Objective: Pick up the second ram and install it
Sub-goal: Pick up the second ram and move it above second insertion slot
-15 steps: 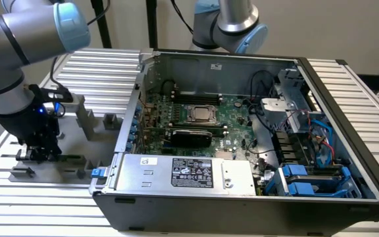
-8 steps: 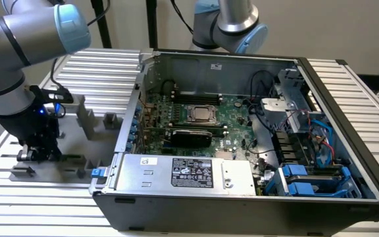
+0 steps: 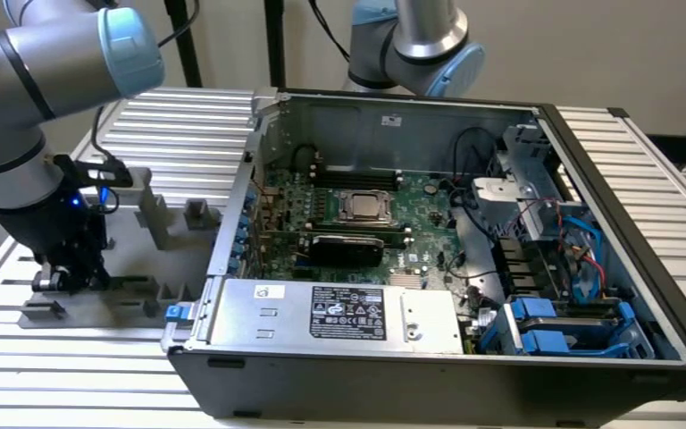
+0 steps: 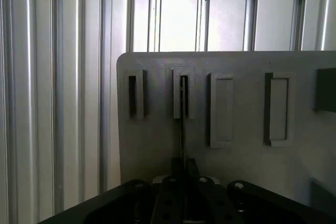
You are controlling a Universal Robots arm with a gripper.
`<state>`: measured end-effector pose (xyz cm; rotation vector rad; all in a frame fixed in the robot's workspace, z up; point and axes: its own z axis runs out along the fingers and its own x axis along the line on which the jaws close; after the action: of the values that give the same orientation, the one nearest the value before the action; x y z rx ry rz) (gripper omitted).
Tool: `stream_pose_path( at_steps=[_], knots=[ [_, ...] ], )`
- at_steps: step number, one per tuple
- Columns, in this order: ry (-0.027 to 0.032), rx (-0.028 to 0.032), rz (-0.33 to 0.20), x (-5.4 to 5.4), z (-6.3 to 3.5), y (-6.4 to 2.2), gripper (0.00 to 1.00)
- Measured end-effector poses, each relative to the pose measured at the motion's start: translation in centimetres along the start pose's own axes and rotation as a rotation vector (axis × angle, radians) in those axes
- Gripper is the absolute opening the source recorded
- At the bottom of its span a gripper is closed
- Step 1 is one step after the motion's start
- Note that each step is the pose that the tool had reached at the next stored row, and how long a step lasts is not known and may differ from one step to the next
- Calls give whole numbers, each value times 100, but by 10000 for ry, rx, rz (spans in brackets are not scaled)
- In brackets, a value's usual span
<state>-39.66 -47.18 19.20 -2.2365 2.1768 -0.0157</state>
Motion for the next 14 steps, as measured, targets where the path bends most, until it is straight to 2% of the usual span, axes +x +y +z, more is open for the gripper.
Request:
stream_pose_path(
  at_steps=[6,14],
  knots=[
    [1,-2,1,0,-39,-1,14],
    [1,-1,-1,-1,-219,-7,14]
  ],
)
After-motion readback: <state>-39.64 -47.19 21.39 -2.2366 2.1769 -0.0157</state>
